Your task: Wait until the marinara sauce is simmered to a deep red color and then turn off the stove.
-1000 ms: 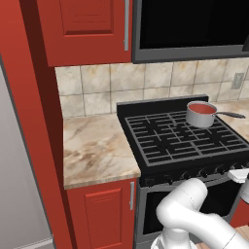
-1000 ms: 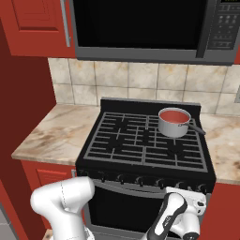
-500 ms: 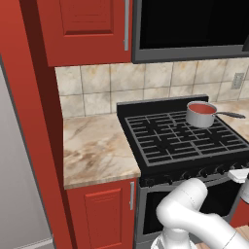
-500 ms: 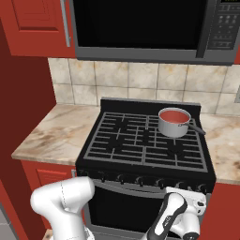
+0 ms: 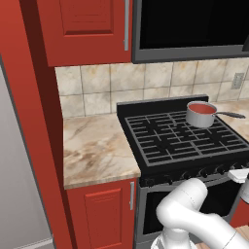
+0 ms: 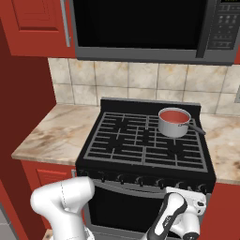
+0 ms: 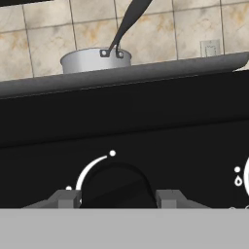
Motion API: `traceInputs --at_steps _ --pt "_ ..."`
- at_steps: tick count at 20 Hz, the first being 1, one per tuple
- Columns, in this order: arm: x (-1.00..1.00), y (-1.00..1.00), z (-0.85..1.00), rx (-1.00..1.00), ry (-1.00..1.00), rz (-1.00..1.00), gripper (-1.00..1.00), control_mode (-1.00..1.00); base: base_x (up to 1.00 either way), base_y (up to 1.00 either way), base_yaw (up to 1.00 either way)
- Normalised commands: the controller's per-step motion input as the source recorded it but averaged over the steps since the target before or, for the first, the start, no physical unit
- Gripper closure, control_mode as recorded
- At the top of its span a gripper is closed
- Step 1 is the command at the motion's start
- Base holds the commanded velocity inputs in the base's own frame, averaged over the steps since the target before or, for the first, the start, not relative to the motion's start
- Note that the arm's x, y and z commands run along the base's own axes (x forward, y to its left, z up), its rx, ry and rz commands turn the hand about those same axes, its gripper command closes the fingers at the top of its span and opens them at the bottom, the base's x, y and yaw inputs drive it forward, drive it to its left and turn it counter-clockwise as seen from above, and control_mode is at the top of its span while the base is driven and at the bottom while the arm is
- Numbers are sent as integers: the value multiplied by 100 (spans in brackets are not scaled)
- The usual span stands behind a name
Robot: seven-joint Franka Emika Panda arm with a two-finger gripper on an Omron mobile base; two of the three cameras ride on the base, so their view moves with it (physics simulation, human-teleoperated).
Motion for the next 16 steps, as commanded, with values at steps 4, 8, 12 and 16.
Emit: traceInputs --at_steps 4,8,12,16 --pt "0 0 0 0 0 0 100 -100 0 0 0" --pt "0 0 0 0 0 0 100 -100 0 0 0" --pt "0 0 0 0 0 0 100 -100 0 0 0" --pt "0 0 0 0 0 0 100 -100 0 0 0"
